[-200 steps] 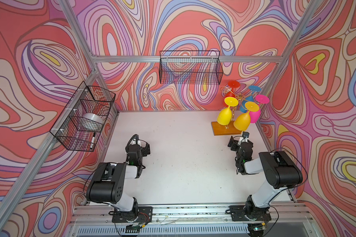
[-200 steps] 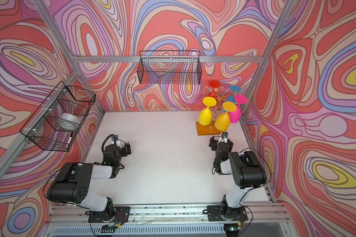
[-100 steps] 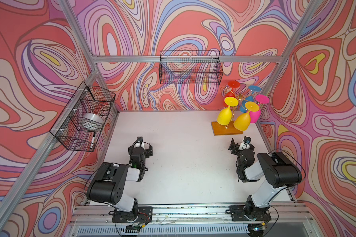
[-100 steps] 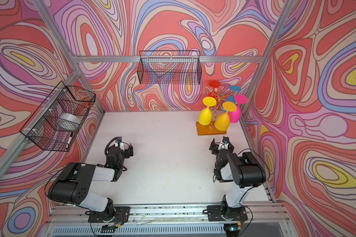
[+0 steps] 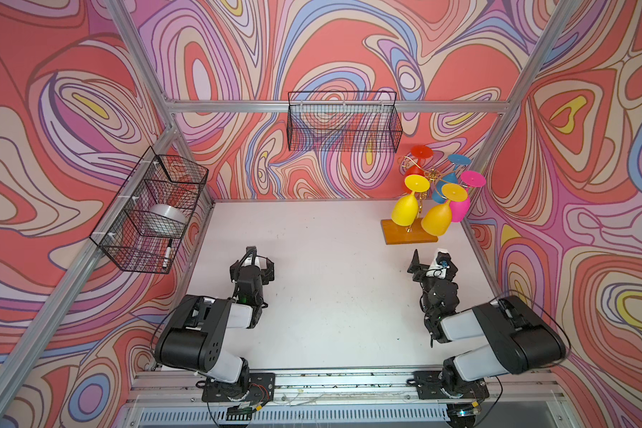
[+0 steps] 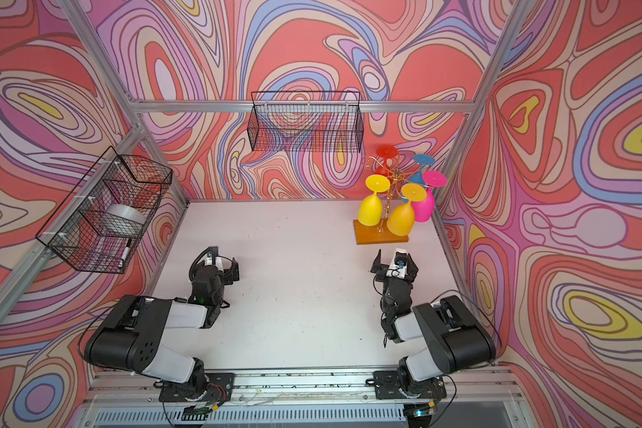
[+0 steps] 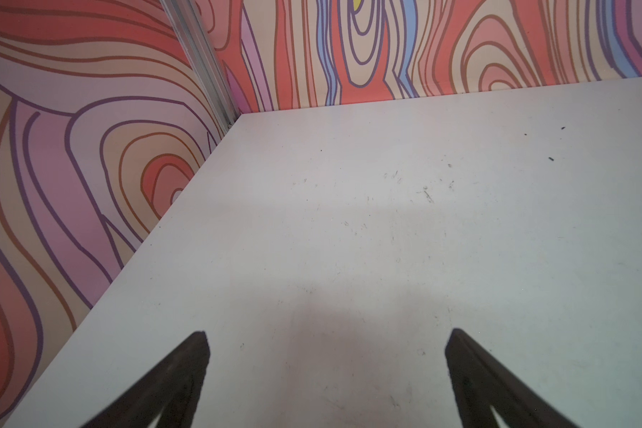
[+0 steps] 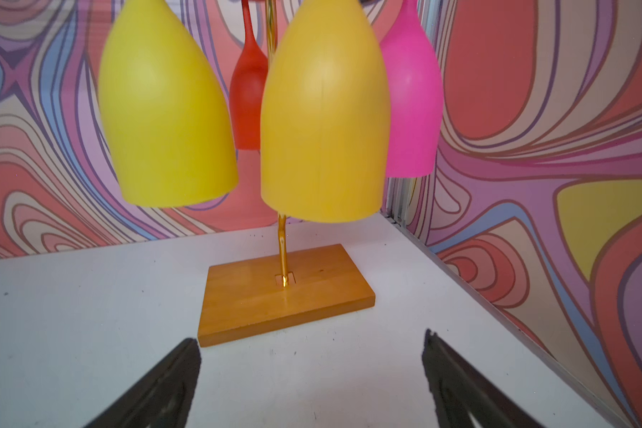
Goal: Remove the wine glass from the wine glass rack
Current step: 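Raise the right gripper toward the glass rack while the left arm lifts forward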
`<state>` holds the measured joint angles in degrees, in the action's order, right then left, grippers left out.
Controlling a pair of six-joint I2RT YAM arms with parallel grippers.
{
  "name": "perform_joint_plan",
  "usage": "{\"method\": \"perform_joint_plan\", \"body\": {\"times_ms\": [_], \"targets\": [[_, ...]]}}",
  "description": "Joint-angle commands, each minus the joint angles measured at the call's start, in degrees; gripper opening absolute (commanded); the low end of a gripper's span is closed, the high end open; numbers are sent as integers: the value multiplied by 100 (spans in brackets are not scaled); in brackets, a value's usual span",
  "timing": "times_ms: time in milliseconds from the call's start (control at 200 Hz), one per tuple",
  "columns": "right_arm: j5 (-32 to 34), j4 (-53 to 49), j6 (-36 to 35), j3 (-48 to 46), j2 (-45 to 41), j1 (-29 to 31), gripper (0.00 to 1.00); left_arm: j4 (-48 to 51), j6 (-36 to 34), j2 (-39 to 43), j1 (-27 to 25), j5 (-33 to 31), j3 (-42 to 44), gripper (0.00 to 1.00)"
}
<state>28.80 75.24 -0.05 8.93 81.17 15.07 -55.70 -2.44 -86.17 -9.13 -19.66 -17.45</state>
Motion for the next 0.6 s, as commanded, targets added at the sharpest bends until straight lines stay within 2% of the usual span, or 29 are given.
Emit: {"method": "perform_joint_plan", "body": {"times_ms": [0,60,110,180,255,426,501,591], "targets": [[1028,-1602,432,64,-760,214,98,490,-663,553,-465,-13,-161,100],[1128,-2383,708,209,-1095,216,98,638,-1161,768,-804,30,-218,100],[1210,-2523,700,254,-1177,224,98,718,-1353,974,-961,97,-230,100],[1200,-2625,708,240,-1292,233,98,1227,-1012,1369,-978,329,-420,100],[1254,-3157,829,323,-1475,233,98,1804,-806,1681,-1011,618,-687,100],[1379,-3642,906,318,-2073,251,99,2353,-281,2376,-1073,955,-1045,100],[1467,-4167,1039,420,-2360,260,98,2536,19,2551,-1146,1163,-1111,100],[1560,-4887,1232,664,-2619,273,98,2632,-9,2613,-1406,1165,-1147,100]]}}
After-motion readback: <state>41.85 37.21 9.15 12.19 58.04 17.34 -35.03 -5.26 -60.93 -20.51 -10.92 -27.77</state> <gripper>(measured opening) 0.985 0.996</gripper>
